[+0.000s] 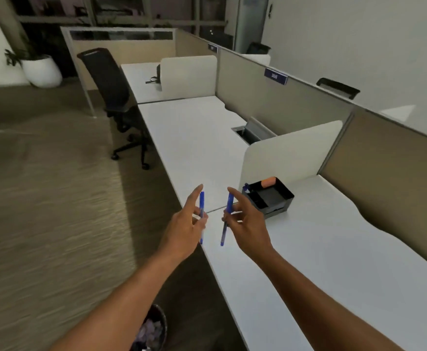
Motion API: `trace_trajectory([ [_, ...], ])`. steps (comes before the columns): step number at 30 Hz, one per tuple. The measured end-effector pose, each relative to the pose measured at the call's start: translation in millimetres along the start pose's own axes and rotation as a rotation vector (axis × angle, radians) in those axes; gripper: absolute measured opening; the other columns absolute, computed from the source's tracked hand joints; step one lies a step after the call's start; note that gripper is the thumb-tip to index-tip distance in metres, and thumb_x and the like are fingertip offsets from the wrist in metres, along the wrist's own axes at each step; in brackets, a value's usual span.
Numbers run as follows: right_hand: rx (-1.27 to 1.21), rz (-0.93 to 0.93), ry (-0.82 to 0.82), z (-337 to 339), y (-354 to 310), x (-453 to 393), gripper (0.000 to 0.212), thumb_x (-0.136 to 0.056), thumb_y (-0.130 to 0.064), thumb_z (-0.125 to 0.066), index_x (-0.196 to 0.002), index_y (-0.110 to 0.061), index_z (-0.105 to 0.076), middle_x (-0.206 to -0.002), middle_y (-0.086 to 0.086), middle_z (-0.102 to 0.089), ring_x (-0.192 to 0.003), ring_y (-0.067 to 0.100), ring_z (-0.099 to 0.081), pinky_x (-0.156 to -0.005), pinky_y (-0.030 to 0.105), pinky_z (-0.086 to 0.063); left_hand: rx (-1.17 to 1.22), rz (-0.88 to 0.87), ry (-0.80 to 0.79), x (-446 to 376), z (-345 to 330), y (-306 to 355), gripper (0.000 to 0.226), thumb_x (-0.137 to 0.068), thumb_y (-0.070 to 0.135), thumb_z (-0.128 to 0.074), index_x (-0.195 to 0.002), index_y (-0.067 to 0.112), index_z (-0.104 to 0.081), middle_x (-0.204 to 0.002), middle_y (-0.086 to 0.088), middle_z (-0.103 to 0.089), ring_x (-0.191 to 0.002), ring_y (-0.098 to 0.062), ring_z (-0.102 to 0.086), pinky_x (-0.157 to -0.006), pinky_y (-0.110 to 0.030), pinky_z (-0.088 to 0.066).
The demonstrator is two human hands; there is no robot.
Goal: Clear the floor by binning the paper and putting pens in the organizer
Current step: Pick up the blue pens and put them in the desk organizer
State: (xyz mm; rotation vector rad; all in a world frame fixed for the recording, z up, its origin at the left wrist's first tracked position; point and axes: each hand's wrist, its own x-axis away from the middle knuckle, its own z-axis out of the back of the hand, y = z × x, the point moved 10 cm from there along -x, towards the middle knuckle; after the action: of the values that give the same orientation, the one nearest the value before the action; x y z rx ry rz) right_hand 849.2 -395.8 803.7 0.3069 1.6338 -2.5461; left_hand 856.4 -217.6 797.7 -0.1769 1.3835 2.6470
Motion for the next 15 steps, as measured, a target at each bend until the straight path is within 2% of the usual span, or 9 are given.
trace_trajectory([
  [2, -0.012, -0.027, 0.031, 19, 19, -10, 0.065, -0.101, -0.017, -0.067, -0.143, -0.059, -0.042, -0.11, -0.009, -0.069, -0.095, 0.008, -0.073, -0.083, 0.022, -0.063, 0.044, 0.021, -0.055, -19, -25, -1, 0.089, -0.1, 0.022, -0.064, -0.144, 0.076, -0.01, -0.108, 0.013, -0.063, -0.09, -0.009, -0.071, -0.065, -0.017, -0.061],
  [5, 0.001, -0.084, 0.074, 41, 49, -24, 0.071, -0.099, -0.017, -0.068, -0.148, -0.057, -0.035, -0.108, -0.023, -0.067, -0.094, 0.002, -0.073, -0.073, 0.009, -0.057, 0.074, 0.043, -0.114, -42, -56, -5, 0.091, -0.098, 0.018, -0.068, -0.145, 0.075, -0.014, -0.107, 0.019, -0.061, -0.09, -0.005, -0.071, -0.057, -0.01, -0.055],
  [8, -0.001, -0.15, 0.101, 56, 83, -36, 0.068, -0.098, -0.017, -0.07, -0.151, -0.044, -0.038, -0.104, -0.027, -0.065, -0.094, -0.005, -0.071, -0.067, 0.002, -0.052, 0.087, 0.07, -0.155, -58, -79, -12, 0.094, -0.096, 0.015, -0.07, -0.141, 0.077, -0.016, -0.105, 0.022, -0.062, -0.088, -0.006, -0.072, -0.059, -0.012, -0.058],
  [11, 0.009, -0.204, 0.151, 70, 110, -48, 0.062, -0.098, -0.018, -0.071, -0.147, -0.044, -0.042, -0.105, -0.023, -0.065, -0.093, -0.002, -0.07, -0.068, 0.001, -0.05, 0.099, 0.103, -0.18, -68, -93, -23, 0.094, -0.095, 0.013, -0.072, -0.141, 0.076, -0.02, -0.107, 0.019, -0.064, -0.088, -0.004, -0.073, -0.061, -0.014, -0.059],
  [15, 0.006, -0.254, 0.229, 84, 138, -74, 0.048, -0.099, -0.02, -0.069, -0.138, -0.039, -0.049, -0.103, -0.025, -0.065, -0.093, -0.019, -0.063, -0.07, -0.003, -0.046, 0.132, 0.143, -0.195, -75, -103, -36, 0.09, -0.093, 0.011, -0.074, -0.142, 0.07, -0.027, -0.11, 0.015, -0.064, -0.094, 0.003, -0.07, -0.062, -0.016, -0.06],
])
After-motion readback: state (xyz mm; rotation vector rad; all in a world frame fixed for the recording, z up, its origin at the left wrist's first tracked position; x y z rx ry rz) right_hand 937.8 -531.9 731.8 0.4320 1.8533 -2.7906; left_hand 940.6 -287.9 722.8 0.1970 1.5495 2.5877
